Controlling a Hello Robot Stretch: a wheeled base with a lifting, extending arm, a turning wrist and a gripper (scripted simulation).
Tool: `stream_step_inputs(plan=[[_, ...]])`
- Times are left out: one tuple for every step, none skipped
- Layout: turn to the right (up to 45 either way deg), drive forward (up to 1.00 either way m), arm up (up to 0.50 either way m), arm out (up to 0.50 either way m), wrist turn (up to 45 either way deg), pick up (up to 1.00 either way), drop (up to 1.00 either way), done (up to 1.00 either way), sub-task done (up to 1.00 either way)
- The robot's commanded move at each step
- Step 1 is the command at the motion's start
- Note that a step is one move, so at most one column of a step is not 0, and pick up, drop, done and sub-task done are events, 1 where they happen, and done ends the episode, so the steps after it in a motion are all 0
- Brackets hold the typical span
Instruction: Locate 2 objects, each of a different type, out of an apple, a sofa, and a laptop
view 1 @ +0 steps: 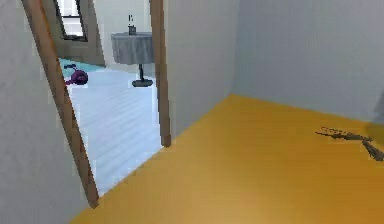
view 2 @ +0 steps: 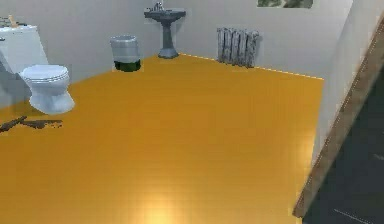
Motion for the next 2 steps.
stream_step_inputs(plan=[[-24.0,0.0,0.0,0.0,0.0,0.0,0.0,0.0,0.0],[0.0,0.15,0.0,0.0,0.0,0.0,0.0,0.0,0.0]])
